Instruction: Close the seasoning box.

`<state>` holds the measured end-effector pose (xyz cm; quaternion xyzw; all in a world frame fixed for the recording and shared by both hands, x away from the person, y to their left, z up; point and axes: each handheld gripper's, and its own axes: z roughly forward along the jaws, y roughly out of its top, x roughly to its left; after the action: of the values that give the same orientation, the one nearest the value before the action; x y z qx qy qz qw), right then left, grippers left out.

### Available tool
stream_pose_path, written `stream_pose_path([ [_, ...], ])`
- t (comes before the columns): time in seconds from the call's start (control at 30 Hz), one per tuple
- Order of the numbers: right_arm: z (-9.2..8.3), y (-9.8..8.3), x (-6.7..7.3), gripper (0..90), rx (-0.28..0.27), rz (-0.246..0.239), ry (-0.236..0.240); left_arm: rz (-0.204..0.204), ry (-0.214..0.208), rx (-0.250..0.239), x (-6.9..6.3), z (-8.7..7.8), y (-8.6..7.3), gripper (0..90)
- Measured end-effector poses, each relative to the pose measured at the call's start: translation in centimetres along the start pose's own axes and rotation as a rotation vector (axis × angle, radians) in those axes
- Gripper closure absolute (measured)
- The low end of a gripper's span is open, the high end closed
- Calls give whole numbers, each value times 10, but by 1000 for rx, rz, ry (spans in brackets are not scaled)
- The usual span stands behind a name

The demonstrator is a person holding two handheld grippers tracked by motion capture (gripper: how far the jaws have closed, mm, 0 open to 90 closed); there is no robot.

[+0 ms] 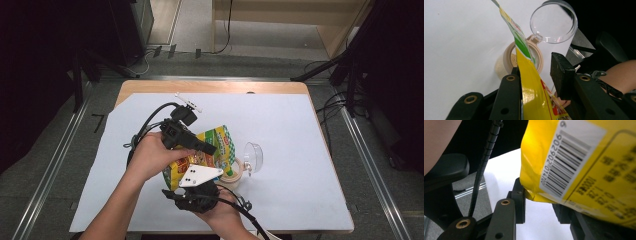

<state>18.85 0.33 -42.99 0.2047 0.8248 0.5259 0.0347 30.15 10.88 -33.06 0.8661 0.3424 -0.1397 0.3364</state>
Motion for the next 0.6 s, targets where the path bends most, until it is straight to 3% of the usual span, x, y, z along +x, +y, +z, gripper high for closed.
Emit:
stream_pose_path([
  [0.17,1,0,-1,680,-3,25,13,7,22,9,-2,3,0,691],
  [0.37,1,-1,-3,681,0,26,13,9,17,4,-1,4,0,679],
  [0.6,0,0,-5,680,4,44,28,-44,-13,-6,7,4,1,676],
])
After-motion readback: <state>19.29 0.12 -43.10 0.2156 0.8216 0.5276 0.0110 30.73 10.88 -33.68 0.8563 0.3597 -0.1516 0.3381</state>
